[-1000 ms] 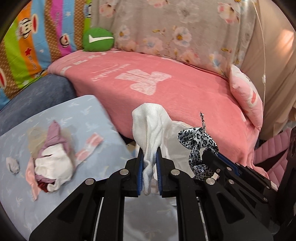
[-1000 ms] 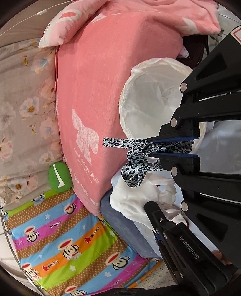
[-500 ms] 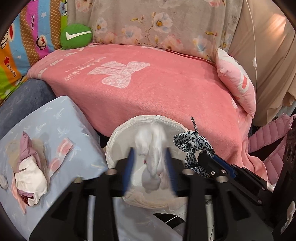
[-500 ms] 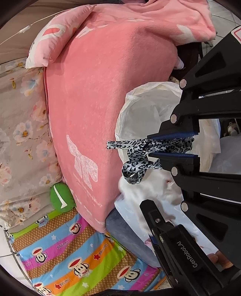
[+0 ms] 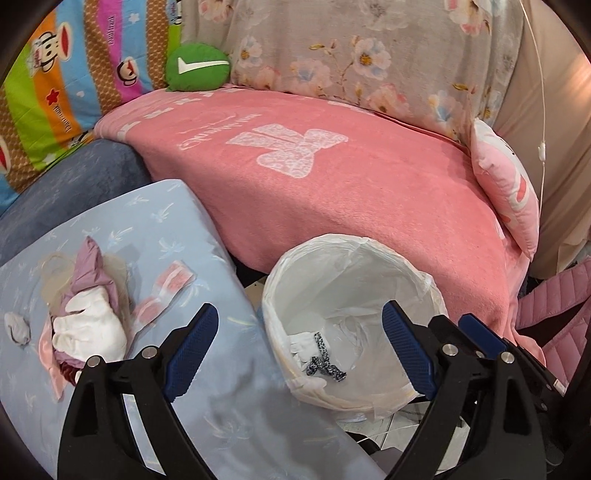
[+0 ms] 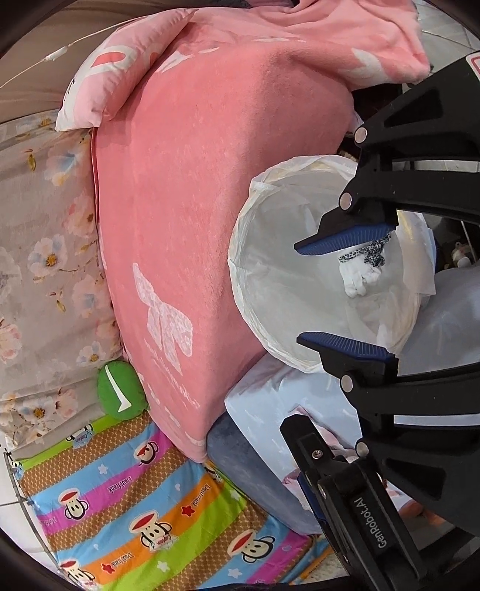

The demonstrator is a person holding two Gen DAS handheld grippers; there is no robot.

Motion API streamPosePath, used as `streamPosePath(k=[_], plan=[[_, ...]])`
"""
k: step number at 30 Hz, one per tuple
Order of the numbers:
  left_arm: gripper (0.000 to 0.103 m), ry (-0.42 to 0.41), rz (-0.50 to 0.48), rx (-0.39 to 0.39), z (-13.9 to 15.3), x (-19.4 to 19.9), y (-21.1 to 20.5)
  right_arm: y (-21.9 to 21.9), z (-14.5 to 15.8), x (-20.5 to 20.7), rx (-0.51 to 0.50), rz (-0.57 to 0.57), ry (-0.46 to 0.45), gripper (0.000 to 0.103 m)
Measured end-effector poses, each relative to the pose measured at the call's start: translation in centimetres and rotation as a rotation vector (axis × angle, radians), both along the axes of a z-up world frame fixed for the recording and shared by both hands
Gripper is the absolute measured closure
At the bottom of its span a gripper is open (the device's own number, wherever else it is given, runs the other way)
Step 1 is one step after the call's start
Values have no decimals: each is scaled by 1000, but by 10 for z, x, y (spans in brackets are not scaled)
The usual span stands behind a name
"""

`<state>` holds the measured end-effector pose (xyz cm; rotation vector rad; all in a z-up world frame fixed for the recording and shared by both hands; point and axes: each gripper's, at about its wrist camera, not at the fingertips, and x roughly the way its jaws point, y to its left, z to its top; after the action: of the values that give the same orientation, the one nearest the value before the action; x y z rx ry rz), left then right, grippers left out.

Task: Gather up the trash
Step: 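Move both tools back over the cloth pile on the table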

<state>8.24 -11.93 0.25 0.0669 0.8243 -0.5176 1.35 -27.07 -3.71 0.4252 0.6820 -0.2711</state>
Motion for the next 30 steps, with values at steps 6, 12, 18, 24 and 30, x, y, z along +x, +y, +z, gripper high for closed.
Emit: streamPosePath(k=[6,12,18,24,30], plan=[[17,-1,42,-6,0,-2,14,15,3,-3,-9,28,0,56],[17,-5,72,-16,2,-5,27,30,6,-4,-19,56,2,56],[17,-13,95,-18,2,-7,39,41,8,-4,-29,78,6,55],[17,-1,135,-26,-1,-5,55,54,8,1,-37,103,16,53],[17,17,195,-27,-7,-1,81,73,7,8,-49,140,24,50]])
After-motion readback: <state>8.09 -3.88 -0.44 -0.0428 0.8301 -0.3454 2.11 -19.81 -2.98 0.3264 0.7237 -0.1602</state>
